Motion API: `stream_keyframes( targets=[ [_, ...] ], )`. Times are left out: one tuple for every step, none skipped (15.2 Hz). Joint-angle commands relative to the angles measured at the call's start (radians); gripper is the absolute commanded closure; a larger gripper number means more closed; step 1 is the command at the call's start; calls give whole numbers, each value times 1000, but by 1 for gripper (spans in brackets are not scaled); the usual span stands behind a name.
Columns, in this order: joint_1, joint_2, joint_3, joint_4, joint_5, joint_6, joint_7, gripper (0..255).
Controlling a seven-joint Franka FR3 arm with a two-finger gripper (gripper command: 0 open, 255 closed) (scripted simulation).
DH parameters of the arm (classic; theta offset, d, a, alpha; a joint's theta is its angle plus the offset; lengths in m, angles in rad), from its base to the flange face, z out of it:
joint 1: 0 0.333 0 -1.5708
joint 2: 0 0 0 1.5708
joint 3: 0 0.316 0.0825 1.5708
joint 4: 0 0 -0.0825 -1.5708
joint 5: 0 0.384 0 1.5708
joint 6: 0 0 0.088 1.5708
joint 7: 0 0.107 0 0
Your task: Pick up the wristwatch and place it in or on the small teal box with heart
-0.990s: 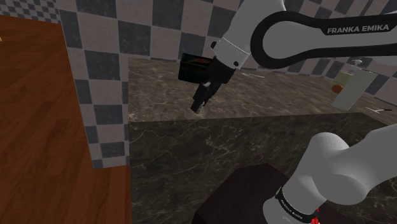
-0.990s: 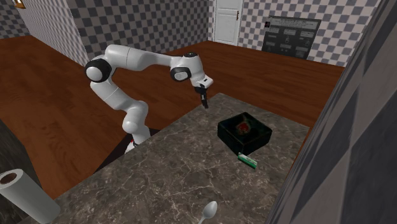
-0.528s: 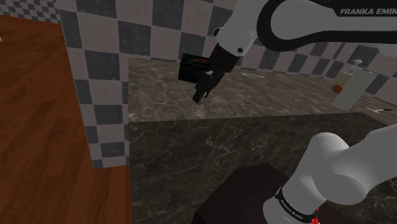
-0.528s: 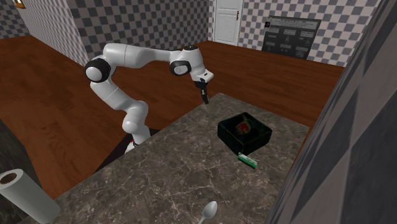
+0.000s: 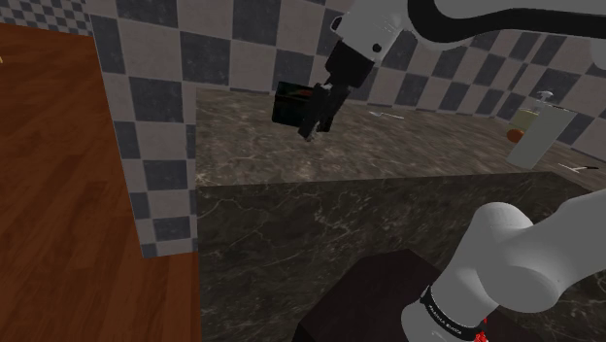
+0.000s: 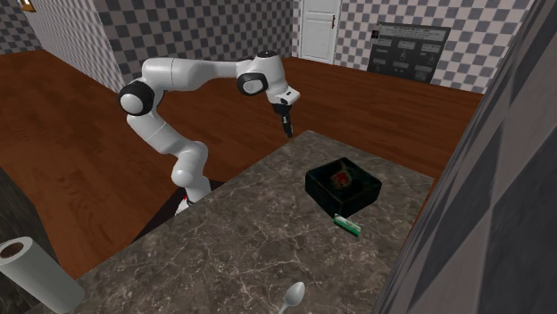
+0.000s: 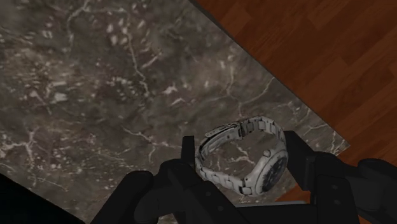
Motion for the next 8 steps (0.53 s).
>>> stream_keyframes(
  targets=[
    [-1, 5, -1, 31, -3, -26, 3, 255],
    [-2, 7, -2, 46, -4, -39, 5, 255],
    [-2, 9, -2, 61, -5, -52, 6, 255],
    [-2, 12, -3, 76, -6, -64, 7, 255],
    [-3, 15, -4, 92, -7, -77, 9, 255],
    [-3, 18, -4, 108, -8, -90, 10, 255],
    [-4, 21, -5, 124, -9, -103, 12, 255],
    [-4, 24, -6, 140, -10, -115, 13, 255]
  ],
)
